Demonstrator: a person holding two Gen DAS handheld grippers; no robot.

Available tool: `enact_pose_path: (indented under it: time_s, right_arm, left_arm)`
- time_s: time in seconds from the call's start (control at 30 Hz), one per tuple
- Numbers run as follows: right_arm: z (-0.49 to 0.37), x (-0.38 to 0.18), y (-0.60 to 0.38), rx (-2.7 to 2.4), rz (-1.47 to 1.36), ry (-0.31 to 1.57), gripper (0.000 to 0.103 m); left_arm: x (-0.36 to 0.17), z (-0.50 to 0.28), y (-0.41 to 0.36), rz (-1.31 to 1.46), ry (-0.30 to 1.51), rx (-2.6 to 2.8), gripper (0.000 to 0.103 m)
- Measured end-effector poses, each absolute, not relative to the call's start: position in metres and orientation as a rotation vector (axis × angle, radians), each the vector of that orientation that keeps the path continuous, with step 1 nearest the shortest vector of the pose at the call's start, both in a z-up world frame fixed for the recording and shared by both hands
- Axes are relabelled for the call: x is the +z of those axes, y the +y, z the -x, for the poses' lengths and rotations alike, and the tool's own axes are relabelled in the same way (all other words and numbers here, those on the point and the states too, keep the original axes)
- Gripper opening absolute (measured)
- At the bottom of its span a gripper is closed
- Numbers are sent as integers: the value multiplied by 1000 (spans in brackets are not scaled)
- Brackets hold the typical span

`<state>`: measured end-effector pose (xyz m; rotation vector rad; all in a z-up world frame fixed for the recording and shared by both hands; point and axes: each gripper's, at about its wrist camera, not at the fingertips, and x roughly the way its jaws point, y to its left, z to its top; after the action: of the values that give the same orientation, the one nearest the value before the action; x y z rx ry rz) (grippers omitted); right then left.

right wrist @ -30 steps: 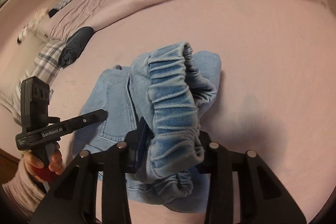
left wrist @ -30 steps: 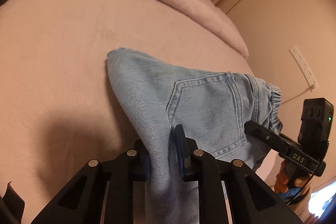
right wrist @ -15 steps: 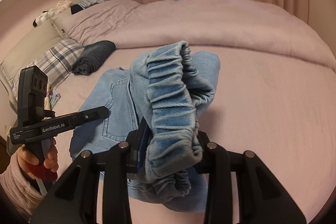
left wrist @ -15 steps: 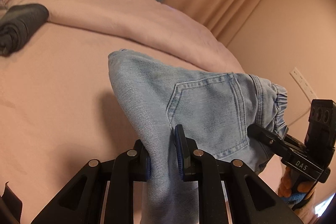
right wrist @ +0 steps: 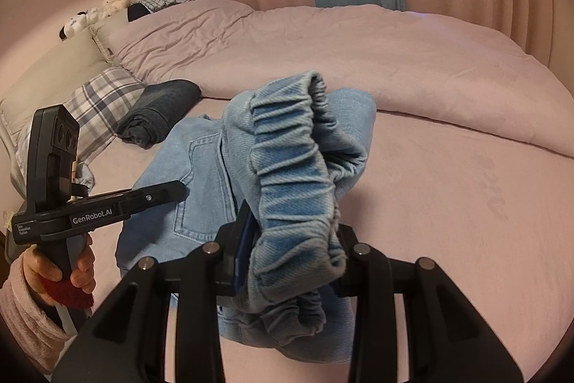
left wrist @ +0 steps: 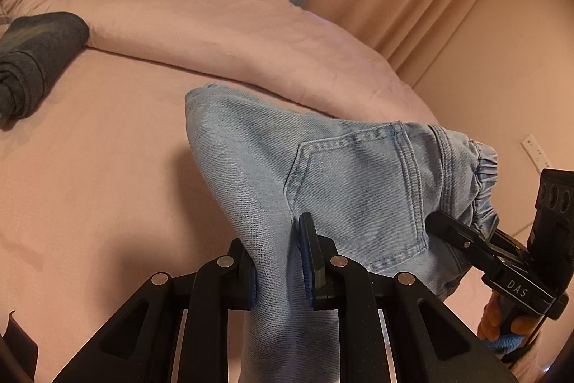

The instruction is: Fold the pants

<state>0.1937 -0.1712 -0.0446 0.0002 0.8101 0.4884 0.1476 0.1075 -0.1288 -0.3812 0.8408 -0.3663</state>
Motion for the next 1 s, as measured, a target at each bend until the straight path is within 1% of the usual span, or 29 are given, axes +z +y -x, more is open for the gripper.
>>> enact_pose_path:
  time_s: [0.17, 0.47, 1.0]
  right_arm:
    - [-221, -69, -166, 476, -13, 844, 35]
    - [-246, -105, -160, 444, -15, 915, 35]
    - [-255, -120, -158, 434, -22, 952, 35]
  left_arm:
    - [-149, -165, 106, 374, 880, -350, 16]
    - [-180, -180, 99, 367, 949, -325, 16]
    - [-178, -184, 100, 343, 964, -311, 16]
